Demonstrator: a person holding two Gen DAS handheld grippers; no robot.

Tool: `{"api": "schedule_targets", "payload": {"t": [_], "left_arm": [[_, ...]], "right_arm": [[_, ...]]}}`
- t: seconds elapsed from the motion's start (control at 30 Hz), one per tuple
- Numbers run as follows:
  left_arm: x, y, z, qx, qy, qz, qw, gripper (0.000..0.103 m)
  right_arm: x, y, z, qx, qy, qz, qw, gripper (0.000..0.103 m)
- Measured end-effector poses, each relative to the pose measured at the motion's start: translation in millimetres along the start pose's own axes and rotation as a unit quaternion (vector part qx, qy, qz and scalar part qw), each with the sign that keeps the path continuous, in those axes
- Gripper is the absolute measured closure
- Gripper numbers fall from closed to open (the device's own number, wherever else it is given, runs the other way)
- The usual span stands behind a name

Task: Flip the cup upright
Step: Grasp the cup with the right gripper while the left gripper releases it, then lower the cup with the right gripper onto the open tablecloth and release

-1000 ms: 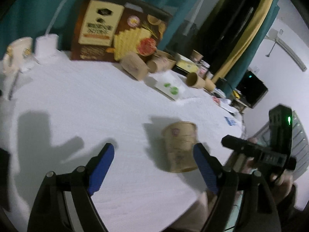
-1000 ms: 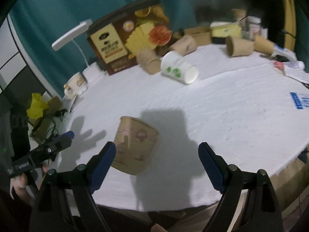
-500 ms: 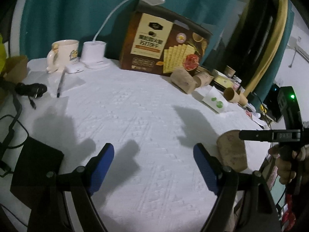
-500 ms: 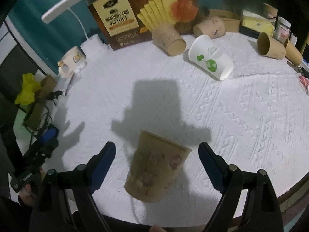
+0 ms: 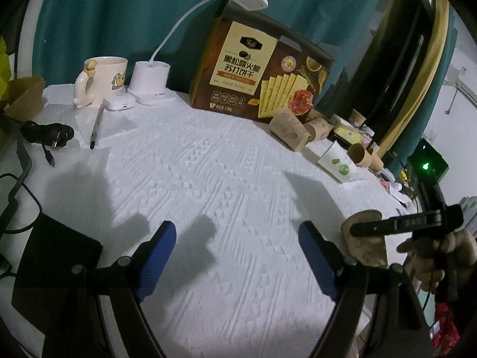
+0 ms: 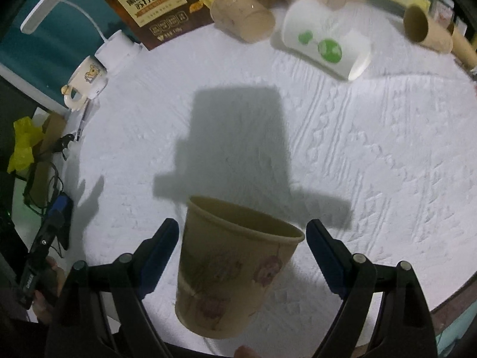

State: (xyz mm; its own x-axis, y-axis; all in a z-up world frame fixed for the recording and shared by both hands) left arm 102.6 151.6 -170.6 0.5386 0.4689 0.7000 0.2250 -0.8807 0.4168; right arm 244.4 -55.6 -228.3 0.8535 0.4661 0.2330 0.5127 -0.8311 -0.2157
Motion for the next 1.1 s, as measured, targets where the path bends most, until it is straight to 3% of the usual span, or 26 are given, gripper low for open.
{"api": "schedule_targets", "payload": {"t": [0.07, 0.1, 0.3, 0.4, 0.47, 0.57, 0.67, 0.8, 0.87, 1.1], "left_arm": [[2.7, 0.6, -0.7, -0.002, 0.005, 0.001, 1.0000, 0.019], [3.7, 1.4, -0.6, -0.002, 0.006, 0.002, 1.0000, 0.019], [3.0, 7.2, 4.3, -0.002, 0.000, 0.009, 1.0000, 0.019], [3.7, 11.2, 4.0, -0.002, 0.001, 0.014, 0.9999, 0.019], [3.5, 14.5, 3.8, -0.001, 0.000, 0.018, 0.9998, 0.019], [2.1, 22.9, 3.7, 0.000, -0.003, 0.028, 0.9996, 0.019], [0.9, 32.9, 4.1, 0.000, -0.008, 0.037, 0.9993, 0.019], [-0.5, 47.3, 5.7, -0.005, -0.012, 0.046, 0.9989, 0.019], [-2.0, 54.6, 7.6, -0.008, -0.015, 0.048, 0.9987, 0.019], [-9.3, 80.1, 16.2, -0.017, -0.026, 0.061, 0.9977, 0.019]], "right_arm": [[0.6, -1.9, 0.6, 0.016, -0.001, -0.004, 1.000, 0.023], [0.3, -3.8, 0.5, 0.020, -0.002, -0.006, 1.000, 0.032], [2.1, -5.4, -3.3, 0.032, 0.010, -0.009, 0.999, 0.033], [12.9, -1.1, -17.0, 0.020, 0.055, -0.012, 0.998, 0.033], [23.0, 3.5, -31.3, -0.013, 0.111, -0.034, 0.993, 0.033], [31.1, 12.4, -48.6, -0.064, 0.188, -0.058, 0.978, 0.033], [29.7, 22.4, -58.6, -0.088, 0.243, -0.063, 0.964, 0.033], [18.9, 32.8, -74.2, -0.168, 0.328, -0.105, 0.924, 0.033], [14.6, 35.4, -75.0, -0.197, 0.348, -0.120, 0.909, 0.033], [-0.3, 56.6, -82.2, -0.246, 0.390, -0.117, 0.880, 0.033]]}}
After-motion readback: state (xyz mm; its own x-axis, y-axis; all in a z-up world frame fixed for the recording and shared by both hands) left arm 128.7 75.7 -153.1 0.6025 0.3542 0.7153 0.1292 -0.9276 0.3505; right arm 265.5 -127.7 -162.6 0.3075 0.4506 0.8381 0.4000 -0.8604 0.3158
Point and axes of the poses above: each gripper's, at about its wrist camera, not at the fingertips, and z roughly the way its jaws point, y to its right, x to its top, the point moved 10 cm from there along z, roughly the way its jaws point, and after that the axes turned 5 degrees about -x, right-handed, at the moved point
